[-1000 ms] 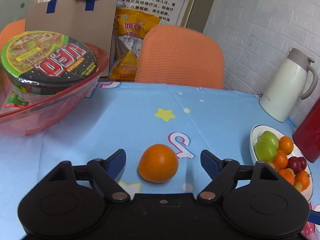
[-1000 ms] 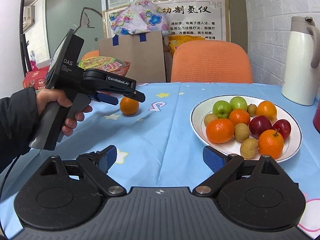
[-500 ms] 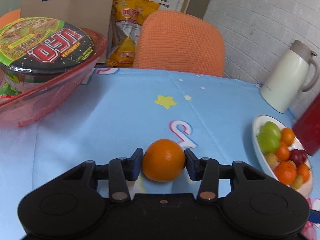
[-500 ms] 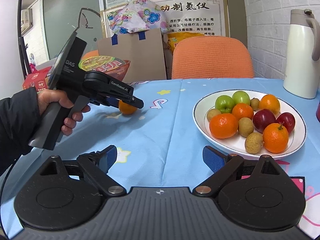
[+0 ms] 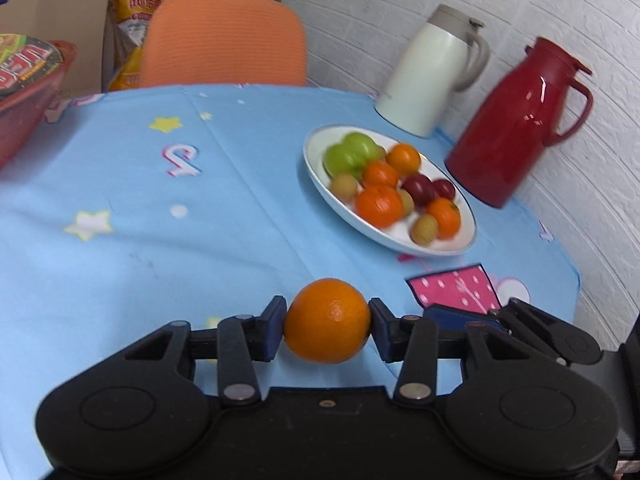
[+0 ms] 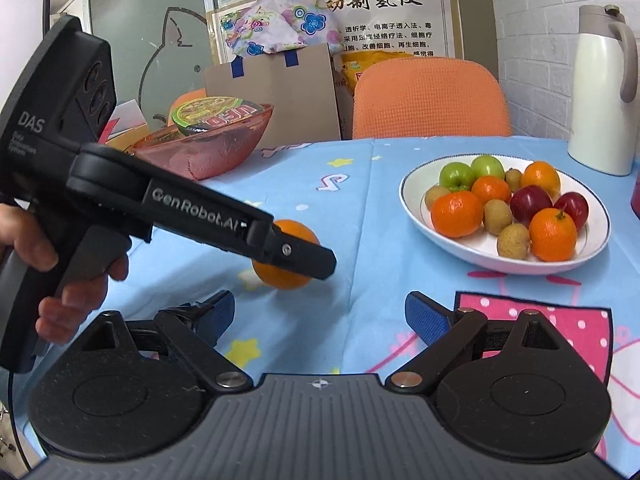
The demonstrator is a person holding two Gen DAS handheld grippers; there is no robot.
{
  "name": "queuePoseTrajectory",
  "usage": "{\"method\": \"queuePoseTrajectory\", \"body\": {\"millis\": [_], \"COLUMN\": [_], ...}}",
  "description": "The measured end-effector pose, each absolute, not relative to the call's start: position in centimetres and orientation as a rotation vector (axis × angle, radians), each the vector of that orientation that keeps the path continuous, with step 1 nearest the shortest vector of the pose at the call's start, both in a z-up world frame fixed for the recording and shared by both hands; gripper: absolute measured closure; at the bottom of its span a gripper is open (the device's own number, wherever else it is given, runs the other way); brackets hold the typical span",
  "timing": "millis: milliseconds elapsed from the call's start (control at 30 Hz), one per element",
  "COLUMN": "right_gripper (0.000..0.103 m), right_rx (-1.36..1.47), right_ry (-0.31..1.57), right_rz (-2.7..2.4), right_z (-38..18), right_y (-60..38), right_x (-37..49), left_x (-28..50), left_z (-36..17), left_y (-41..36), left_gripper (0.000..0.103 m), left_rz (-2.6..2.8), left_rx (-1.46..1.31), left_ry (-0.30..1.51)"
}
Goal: Organize fruits
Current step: 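Carry the orange in the left gripper over the white plate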
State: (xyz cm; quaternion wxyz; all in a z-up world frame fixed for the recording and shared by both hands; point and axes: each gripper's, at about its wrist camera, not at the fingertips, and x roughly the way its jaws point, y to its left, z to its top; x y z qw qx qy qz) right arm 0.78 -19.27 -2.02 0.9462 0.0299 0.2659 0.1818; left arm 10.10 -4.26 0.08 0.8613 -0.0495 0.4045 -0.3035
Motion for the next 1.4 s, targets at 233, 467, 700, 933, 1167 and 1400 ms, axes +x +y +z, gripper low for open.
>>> {"method": "queuePoseTrajectory", "body": {"millis": [233,467,700,933,1167,1400], "right_gripper": [0.0,0.0,0.0,0.022,0.027,0.027], "right_rx": [0.082,0.073,0.042,0.05,0.077,0.101], "right_ry": [0.575,0.576,0.585,0.598,0.589,0.522], "right_rz": [0.375,0.393,0.411,0.369,0.374,0.314], "right_z": [-2.7,-2.6,-2.6,-2.8,-2.9,-1.5], "right_y": [-19.0,-18.3,-16.9,-16.7,-17.1,-19.5], "right_x": [0.4,0.6,1.2,2.3,2.3,1.3], "left_x": [8.9,7.7,7.6,8.3,8.4,8.5], "left_z": [-1.0,0.5,0.0,-0.1,-0.5,1.5], "left_y": [-4.8,-3.6,-3.4,-3.5,-3.5,-6.4], "left_gripper": [0.034,0.018,0.02,0.02,0.021,0.021], "left_rz": [-0.644,-0.644,-0.656,-0.676,-0.66,-0.714], "left_rx": [-0.071,-0.108,-0.12,-0.149,-0.161,-0.13], "left_ry": [0.846,0.785,0.804,0.81,0.821,0.78]}}
